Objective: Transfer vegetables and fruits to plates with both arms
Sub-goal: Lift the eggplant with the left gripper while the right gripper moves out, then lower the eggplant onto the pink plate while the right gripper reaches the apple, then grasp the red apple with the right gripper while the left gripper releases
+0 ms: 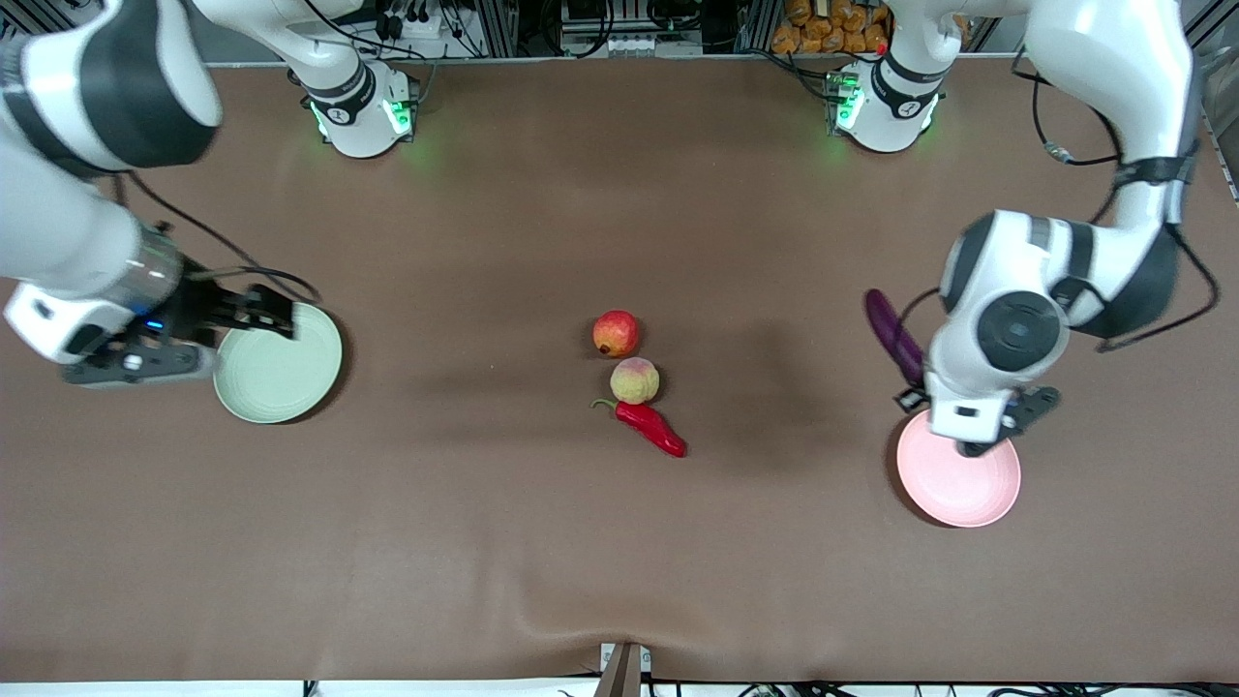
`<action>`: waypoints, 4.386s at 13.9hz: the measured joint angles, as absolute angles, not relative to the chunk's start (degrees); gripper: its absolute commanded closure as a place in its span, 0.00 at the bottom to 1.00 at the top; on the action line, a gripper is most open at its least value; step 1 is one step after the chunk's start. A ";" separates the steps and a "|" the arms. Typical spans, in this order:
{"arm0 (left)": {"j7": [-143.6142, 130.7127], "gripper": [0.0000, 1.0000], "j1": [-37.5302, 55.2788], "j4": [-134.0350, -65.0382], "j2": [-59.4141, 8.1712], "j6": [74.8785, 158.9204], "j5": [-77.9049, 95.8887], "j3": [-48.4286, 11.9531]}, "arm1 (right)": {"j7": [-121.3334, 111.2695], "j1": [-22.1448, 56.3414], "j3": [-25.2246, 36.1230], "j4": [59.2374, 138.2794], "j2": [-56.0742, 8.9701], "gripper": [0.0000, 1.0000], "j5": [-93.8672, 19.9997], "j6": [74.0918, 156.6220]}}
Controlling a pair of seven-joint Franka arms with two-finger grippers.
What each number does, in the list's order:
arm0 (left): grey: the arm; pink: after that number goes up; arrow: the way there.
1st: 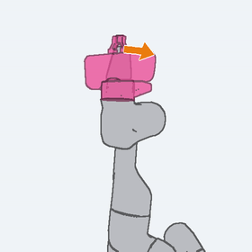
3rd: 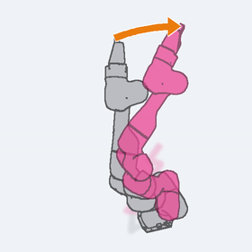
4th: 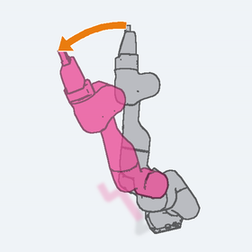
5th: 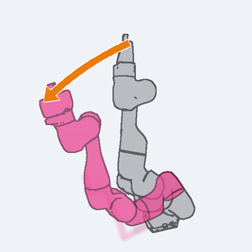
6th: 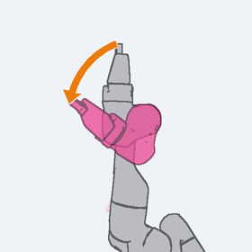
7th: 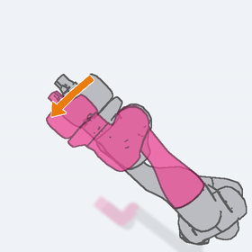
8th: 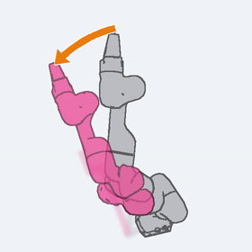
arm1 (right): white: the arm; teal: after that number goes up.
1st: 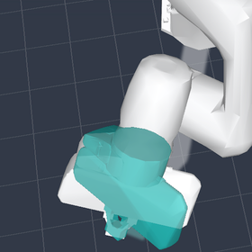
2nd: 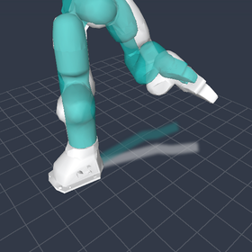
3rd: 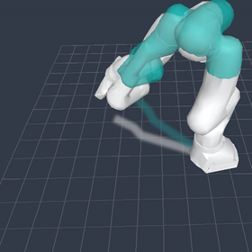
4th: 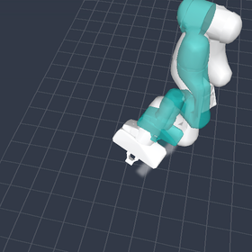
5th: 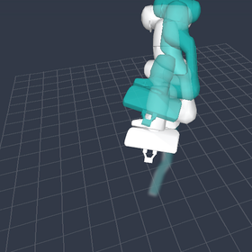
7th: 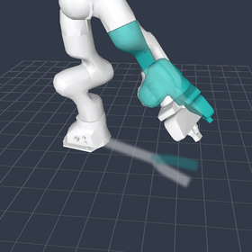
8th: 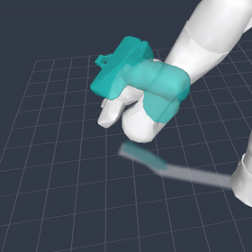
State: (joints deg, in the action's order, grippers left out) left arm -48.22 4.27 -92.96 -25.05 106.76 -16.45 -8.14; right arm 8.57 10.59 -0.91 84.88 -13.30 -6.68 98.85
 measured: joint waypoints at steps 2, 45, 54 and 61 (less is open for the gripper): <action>-41.78 1.00 1.25 -92.16 -26.28 108.18 -17.36 -8.14 | 13.89 13.00 -0.97 84.85 -15.77 0.00 -9.67 103.53; -17.99 0.00 -2.86 -79.41 -36.74 120.21 -15.36 -8.51 | 57.06 40.94 -2.83 84.63 -43.72 0.96 -12.15 121.37; -40.69 0.00 7.85 -79.33 -34.82 116.23 -12.09 -9.09 | 48.31 33.97 -1.52 79.18 -38.12 1.00 -11.96 102.19; -61.53 0.00 18.96 -79.23 -39.56 126.43 -11.98 -8.77 | 40.94 23.26 -1.12 82.36 -29.25 1.00 0.36 88.75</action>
